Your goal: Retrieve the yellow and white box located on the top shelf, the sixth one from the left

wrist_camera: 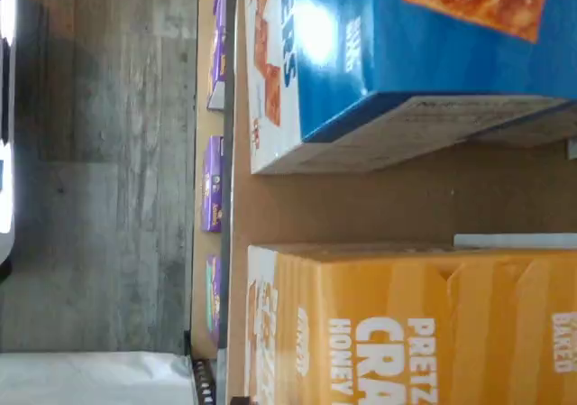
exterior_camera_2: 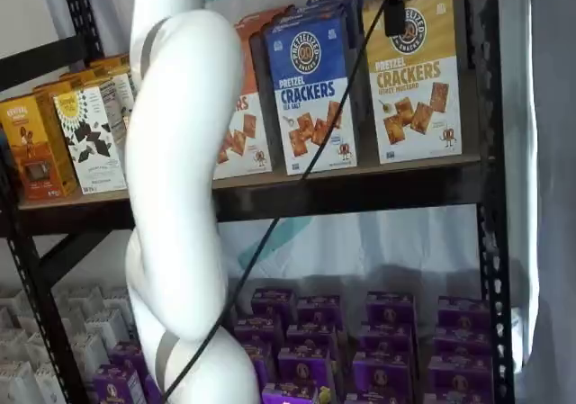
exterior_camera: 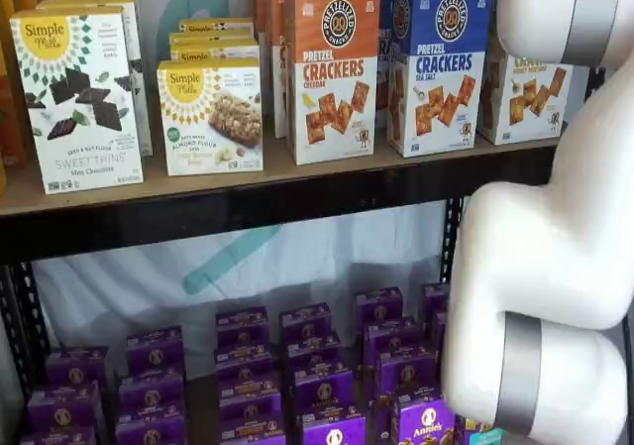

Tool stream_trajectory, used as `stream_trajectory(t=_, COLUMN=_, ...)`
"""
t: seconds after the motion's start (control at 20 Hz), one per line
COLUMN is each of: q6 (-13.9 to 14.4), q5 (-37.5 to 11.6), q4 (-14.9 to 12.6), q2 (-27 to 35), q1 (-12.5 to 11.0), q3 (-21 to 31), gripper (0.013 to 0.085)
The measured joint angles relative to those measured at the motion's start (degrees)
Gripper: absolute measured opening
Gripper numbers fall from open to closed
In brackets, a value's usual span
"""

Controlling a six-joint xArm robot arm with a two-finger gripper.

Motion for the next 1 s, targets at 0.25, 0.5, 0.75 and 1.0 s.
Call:
stream_trajectory(t=0.25, q6=0.2, q5=0.3, q4=-2.0, q2=-0.4, q1=0.9, q3=1.0, gripper=0.085)
stream_trajectory(t=0.5, q6=0.3, q5=0.9, q4=-1.9, q2=-0.3, q1=0.9, q3=0.9, gripper=0.085)
stream_trajectory(t=0.75, q6=0.3, q5=1.2, q4=-1.0, q2=0.0, q1=0.6, q3=0.7, gripper=0.073)
stream_trajectory(t=1.0, q6=0.5, q5=1.6, q4=-0.3, q2=0.3, q1=0.4, q3=0.2, gripper=0.069)
